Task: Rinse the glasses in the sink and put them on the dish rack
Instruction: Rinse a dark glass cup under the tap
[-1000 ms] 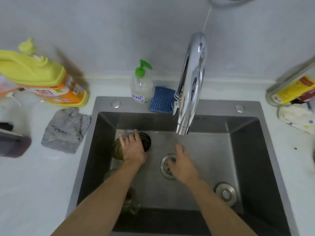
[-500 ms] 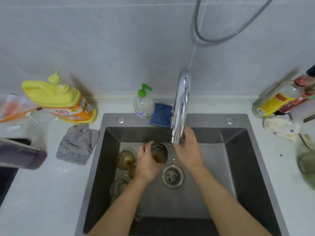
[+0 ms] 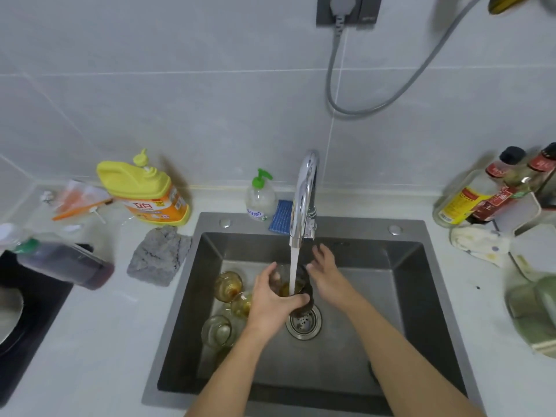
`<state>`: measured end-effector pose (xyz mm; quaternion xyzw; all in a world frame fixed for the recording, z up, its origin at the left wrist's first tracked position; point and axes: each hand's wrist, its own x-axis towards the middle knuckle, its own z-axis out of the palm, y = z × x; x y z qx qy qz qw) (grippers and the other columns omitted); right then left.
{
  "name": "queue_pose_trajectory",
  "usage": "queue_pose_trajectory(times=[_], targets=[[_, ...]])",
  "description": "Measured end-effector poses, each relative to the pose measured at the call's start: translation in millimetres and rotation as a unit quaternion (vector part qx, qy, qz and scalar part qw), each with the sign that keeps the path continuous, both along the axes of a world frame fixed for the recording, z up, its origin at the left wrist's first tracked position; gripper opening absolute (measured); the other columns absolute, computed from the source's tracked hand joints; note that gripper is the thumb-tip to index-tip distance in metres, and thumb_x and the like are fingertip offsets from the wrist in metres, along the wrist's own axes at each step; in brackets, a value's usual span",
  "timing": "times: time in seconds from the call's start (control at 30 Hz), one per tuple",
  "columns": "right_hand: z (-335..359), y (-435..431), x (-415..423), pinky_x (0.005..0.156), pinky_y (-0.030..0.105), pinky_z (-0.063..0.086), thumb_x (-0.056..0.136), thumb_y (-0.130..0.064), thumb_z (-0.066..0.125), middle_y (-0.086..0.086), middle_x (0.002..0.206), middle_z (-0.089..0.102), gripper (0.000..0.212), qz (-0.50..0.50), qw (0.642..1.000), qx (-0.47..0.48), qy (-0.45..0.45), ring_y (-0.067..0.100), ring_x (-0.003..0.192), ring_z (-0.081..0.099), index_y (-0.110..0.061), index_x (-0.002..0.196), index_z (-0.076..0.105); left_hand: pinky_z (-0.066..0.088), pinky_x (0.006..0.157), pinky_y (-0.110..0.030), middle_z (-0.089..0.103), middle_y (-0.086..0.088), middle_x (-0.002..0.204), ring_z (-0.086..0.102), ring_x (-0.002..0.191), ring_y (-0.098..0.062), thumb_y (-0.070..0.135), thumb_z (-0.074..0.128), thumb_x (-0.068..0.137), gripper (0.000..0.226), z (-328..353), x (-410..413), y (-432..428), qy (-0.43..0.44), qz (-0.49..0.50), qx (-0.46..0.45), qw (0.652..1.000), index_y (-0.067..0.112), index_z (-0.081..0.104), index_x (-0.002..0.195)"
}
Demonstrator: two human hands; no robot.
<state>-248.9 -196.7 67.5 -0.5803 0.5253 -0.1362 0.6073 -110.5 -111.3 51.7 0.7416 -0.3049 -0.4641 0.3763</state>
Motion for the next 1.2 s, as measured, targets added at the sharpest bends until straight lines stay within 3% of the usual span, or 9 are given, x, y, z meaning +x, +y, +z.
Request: queue_pose_trajectory(times=[0.2, 0.37, 0.5, 0.63, 0.73, 0.83, 1.0, 1.1, 1.2], targets=[[-11.1, 56.7, -2.5, 0.082, 0.011, 0.048, 0.102, -0.06, 0.032, -0.007, 0.122, 0.071, 0.047, -0.101, 0.99, 0.086, -0.051, 0.002, 0.109, 0.065, -0.034, 0.118, 0.068, 0.051, 0.111, -0.041, 0.066, -0.005, 0.131, 0.066, 0.119, -0.019, 0.031, 0.103, 0.055, 0.104, -6.3, -15.5, 12.3, 0.151, 0.111, 0.013, 0.982, 0.016, 0.049, 0.142], [-7.6, 70.6, 2.2, 0.091, 0.014, 0.051, 0.089, -0.054, 0.064, -0.011, 0.139, 0.055, 0.068, -0.13, 0.984, 0.086, -0.089, 0.008, 0.12, 0.061, -0.038, 0.15, 0.039, 0.053, 0.107, -0.05, 0.075, -0.011, 0.123, 0.073, 0.114, -0.026, 0.078, 0.089, 0.044, 0.113, -8.6, -30.1, 15.4, 0.26, 0.163, 0.016, 0.952, 0.018, 0.061, 0.136], [-6.4, 58.1, 22.5, 0.081, 0.017, 0.052, 0.1, -0.063, 0.04, -0.003, 0.116, 0.066, 0.046, -0.165, 0.983, 0.064, -0.049, 0.006, 0.1, 0.064, -0.029, 0.127, 0.057, 0.059, 0.099, -0.049, 0.077, -0.005, 0.116, 0.074, 0.109, -0.023, 0.095, 0.075, 0.039, 0.112, -6.3, -35.6, 13.2, 0.208, 0.157, 0.003, 0.965, 0.027, 0.066, 0.128], [-23.4, 70.7, 43.8, 0.11, 0.05, 0.047, 0.092, -0.081, 0.023, -0.001, 0.124, 0.068, 0.071, -0.192, 0.98, 0.036, -0.022, 0.02, 0.121, 0.062, -0.031, 0.129, 0.057, 0.056, 0.102, -0.051, 0.078, -0.005, 0.113, 0.073, 0.109, -0.024, 0.085, 0.068, 0.06, 0.086, -1.4, -22.4, 10.0, 0.217, 0.171, -0.007, 0.961, 0.023, 0.073, 0.12], [-38.6, 76.4, 44.0, 0.11, 0.05, 0.049, 0.087, -0.083, 0.046, -0.008, 0.145, 0.057, 0.074, -0.184, 0.978, 0.065, -0.073, 0.016, 0.131, 0.057, -0.045, 0.15, 0.037, 0.053, 0.106, -0.05, 0.075, -0.003, 0.122, 0.069, 0.116, -0.024, 0.084, 0.065, 0.071, 0.083, 0.2, -10.5, 10.8, 0.232, 0.169, 0.005, 0.958, 0.026, 0.068, 0.13], [-50.1, 66.9, 45.9, 0.102, 0.051, 0.055, 0.067, -0.092, 0.062, -0.001, 0.127, 0.071, 0.082, -0.217, 0.964, 0.13, -0.079, 0.021, 0.114, 0.07, -0.045, 0.134, 0.054, 0.052, 0.107, -0.048, 0.076, -0.006, 0.117, 0.07, 0.114, -0.024, 0.068, 0.056, 0.093, 0.06, 3.4, -10.6, 8.6, 0.246, 0.183, 0.019, 0.952, 0.019, 0.073, 0.123], [-49.0, 62.9, 55.0, 0.116, 0.05, 0.041, 0.082, -0.094, 0.017, 0.006, 0.142, 0.06, 0.102, -0.286, 0.952, 0.104, -0.04, 0.028, 0.134, 0.055, -0.024, 0.145, 0.055, 0.053, 0.104, -0.041, 0.07, -0.008, 0.127, 0.066, 0.118, -0.023, 0.069, 0.046, 0.097, 0.067, 4.1, -4.5, -2.4, 0.199, 0.162, 0.039, 0.966, 0.016, 0.067, 0.131], [-20.7, 77.4, 54.2, 0.109, 0.025, 0.043, 0.104, -0.062, 0.033, -0.005, 0.141, 0.052, 0.064, -0.242, 0.966, 0.029, -0.088, 0.015, 0.131, 0.051, -0.021, 0.152, 0.041, 0.045, 0.115, -0.046, 0.065, -0.009, 0.132, 0.06, 0.125, -0.027, 0.061, 0.034, 0.106, 0.061, 5.9, -3.6, -4.6, 0.163, 0.173, 0.037, 0.971, 0.017, 0.064, 0.135], [-28.6, 77.1, 45.4, 0.105, 0.041, 0.053, 0.083, -0.061, 0.072, -0.01, 0.141, 0.057, 0.083, -0.199, 0.972, 0.051, -0.114, 0.012, 0.126, 0.058, -0.041, 0.152, 0.03, 0.048, 0.11, -0.048, 0.074, -0.004, 0.121, 0.067, 0.116, -0.023, 0.083, 0.037, 0.092, 0.076, -3.2, -9.1, -2.5, 0.172, 0.173, 0.02, 0.97, 0.024, 0.073, 0.123]])
